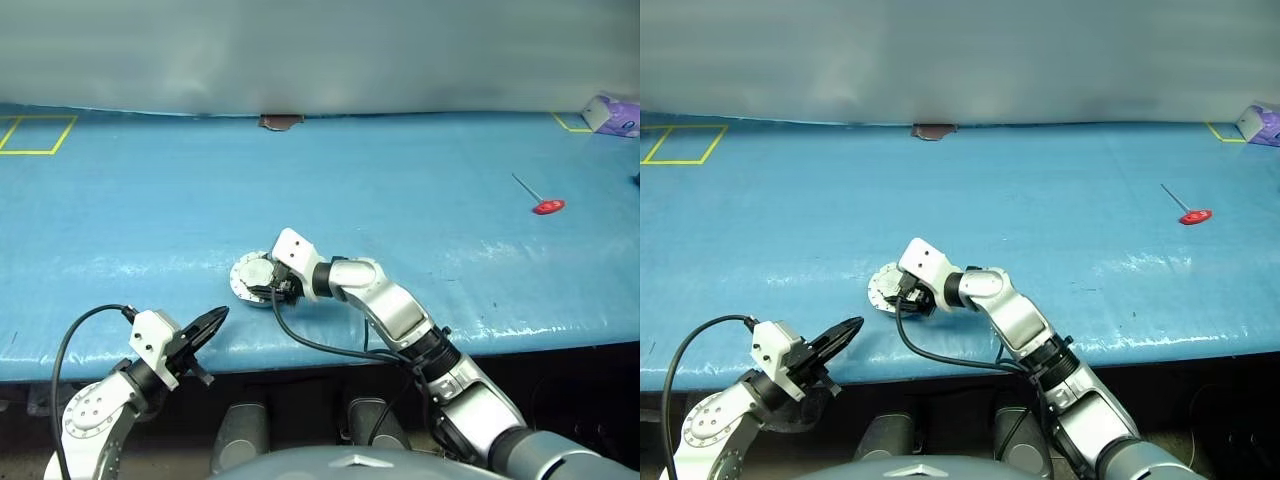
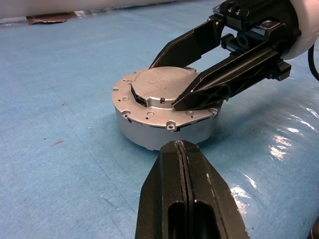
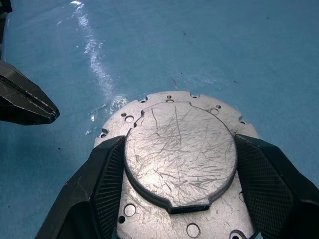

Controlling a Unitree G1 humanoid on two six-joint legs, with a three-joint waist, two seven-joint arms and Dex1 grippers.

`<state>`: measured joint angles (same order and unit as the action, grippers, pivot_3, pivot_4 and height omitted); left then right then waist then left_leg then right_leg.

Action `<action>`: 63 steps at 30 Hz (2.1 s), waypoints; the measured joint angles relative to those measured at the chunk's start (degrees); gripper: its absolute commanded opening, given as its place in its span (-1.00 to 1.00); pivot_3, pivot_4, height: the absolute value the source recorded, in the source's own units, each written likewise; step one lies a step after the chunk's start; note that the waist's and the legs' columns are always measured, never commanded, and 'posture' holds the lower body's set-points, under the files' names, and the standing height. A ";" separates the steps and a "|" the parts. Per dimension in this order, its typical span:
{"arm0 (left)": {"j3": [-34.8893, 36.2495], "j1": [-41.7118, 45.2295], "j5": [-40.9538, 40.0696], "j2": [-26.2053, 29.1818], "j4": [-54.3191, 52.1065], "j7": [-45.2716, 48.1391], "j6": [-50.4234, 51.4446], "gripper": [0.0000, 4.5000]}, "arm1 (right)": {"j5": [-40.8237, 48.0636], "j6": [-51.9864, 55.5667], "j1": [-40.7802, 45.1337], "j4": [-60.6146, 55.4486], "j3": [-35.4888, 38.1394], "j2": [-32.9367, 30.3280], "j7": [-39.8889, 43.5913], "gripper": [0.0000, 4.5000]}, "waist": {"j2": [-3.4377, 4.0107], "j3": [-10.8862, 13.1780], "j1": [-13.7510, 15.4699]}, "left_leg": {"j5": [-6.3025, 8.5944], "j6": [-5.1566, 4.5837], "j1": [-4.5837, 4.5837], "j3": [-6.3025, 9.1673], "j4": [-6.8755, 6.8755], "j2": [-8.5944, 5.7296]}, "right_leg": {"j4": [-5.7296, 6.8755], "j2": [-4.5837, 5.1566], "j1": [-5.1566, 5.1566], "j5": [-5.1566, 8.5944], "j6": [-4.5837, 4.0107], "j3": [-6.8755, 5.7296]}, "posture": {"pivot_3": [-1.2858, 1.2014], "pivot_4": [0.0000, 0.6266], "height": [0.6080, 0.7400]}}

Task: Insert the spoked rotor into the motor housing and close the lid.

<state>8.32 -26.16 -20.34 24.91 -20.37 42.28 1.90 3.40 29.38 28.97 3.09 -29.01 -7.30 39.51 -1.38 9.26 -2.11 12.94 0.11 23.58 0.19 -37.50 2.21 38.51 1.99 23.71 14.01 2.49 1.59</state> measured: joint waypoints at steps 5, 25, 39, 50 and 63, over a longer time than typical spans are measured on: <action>0.00 0.41 -0.01 0.03 0.00 0.28 0.00 -1.00 | -0.01 -1.73 0.12 1.27 0.15 -0.46 1.56 0.35 | 0.00 0.00 0.00 | 0.00 0.00 -0.01 0.00 0.00 0.00 | 0.00 0.00 0.00 0.00 0.00 0.00 | 0.03 -0.52 1.00; -0.66 1.43 -0.01 0.05 0.03 0.30 0.16 -1.00 | -0.77 -7.89 1.30 5.85 0.52 -1.38 4.39 0.35 | 0.04 0.00 0.02 | 0.00 0.00 -0.03 0.01 0.00 0.00 | -0.02 0.04 0.00 0.00 0.00 0.00 | 0.03 -0.52 1.00; -0.39 3.24 -1.43 -0.24 -0.09 -2.47 5.03 -1.00 | -0.31 -6.45 1.51 6.94 1.41 -0.71 4.28 0.35 | 0.20 -0.03 0.13 | 0.00 0.01 -0.15 0.03 0.00 0.33 | -0.04 0.05 0.07 0.01 0.00 -0.05 | 0.03 -0.52 1.00; 4.04 28.27 -17.95 7.78 -0.16 -10.34 37.41 -1.00 | -0.30 -5.35 1.95 6.80 1.56 -0.25 4.35 0.35 | 0.17 -0.06 0.40 | -0.02 0.03 -0.13 0.11 0.06 0.29 | -0.08 -0.49 -0.24 -0.14 0.04 -0.05 | 0.03 -0.52 1.00; -5.54 39.01 -15.90 13.48 11.34 -3.65 49.21 -1.00 | -0.33 -4.99 1.01 5.38 1.58 -0.23 3.77 0.35 | 0.19 -0.05 0.32 | -0.06 0.09 -0.11 0.12 0.29 0.30 | -0.27 -0.51 -0.18 -0.09 -0.08 0.00 | 0.03 -0.52 1.00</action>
<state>2.78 12.86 -36.24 38.39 -9.03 38.63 51.12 3.07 24.40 29.98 8.47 -27.42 -7.54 43.28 -1.19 9.21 -1.79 12.88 0.21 23.48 0.31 -37.21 2.51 38.24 1.48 23.53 13.92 2.41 1.59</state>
